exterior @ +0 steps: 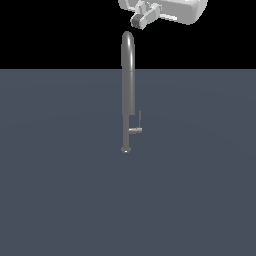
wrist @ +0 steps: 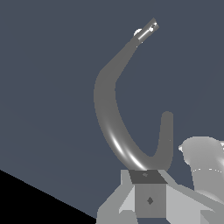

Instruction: Turn on the faucet by rotating a designated handle.

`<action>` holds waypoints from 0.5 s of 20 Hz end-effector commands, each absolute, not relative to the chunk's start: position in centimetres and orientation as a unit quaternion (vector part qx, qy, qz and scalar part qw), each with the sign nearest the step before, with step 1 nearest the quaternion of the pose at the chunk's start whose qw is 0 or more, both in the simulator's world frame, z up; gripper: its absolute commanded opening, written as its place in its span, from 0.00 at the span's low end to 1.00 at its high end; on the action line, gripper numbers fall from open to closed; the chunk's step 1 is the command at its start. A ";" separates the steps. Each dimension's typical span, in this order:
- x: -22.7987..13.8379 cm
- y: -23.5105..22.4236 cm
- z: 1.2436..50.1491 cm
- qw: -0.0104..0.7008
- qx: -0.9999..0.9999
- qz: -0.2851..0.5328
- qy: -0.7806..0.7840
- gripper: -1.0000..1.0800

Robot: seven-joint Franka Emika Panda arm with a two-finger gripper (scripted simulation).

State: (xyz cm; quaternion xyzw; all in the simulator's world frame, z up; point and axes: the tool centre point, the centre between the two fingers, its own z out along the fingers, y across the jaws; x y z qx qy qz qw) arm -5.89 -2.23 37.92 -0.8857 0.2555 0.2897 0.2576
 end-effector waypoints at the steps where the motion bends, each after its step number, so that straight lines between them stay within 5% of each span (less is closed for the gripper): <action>1: -4.7 -2.5 36.7 0.276 -0.868 0.309 0.274 0.00; 10: -1.0 -3.6 31.3 0.342 -0.791 0.377 0.340 0.00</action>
